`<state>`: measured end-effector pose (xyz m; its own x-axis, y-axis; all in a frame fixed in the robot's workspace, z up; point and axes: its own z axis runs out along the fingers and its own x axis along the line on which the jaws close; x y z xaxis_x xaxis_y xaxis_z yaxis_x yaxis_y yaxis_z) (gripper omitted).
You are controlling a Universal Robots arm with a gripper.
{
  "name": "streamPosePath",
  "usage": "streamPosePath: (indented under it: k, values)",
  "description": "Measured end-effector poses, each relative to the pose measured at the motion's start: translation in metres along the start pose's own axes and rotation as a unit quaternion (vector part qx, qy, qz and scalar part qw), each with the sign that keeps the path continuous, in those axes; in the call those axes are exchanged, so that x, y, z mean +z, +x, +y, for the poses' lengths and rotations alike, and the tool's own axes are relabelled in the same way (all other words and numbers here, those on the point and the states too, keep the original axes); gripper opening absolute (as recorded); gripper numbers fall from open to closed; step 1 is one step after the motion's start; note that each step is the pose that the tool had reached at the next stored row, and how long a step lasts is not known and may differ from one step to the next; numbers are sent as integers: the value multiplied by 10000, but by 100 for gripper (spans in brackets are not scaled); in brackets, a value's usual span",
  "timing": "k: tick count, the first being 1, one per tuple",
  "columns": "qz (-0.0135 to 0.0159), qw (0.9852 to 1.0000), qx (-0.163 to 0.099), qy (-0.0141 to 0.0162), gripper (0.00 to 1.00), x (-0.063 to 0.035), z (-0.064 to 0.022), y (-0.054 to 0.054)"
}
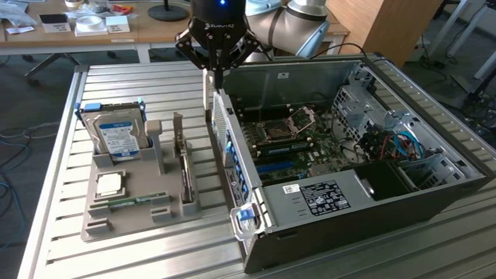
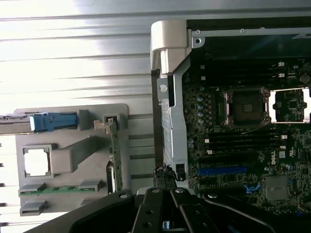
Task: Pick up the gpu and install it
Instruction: 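Reach for the gpu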
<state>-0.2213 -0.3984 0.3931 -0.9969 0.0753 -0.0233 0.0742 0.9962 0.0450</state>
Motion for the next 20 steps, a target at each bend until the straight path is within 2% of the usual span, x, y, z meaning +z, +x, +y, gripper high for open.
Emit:
streamPosePath:
  k: [20]
  values:
    - [0, 10000, 0, 0, 11, -2, -5, 67]
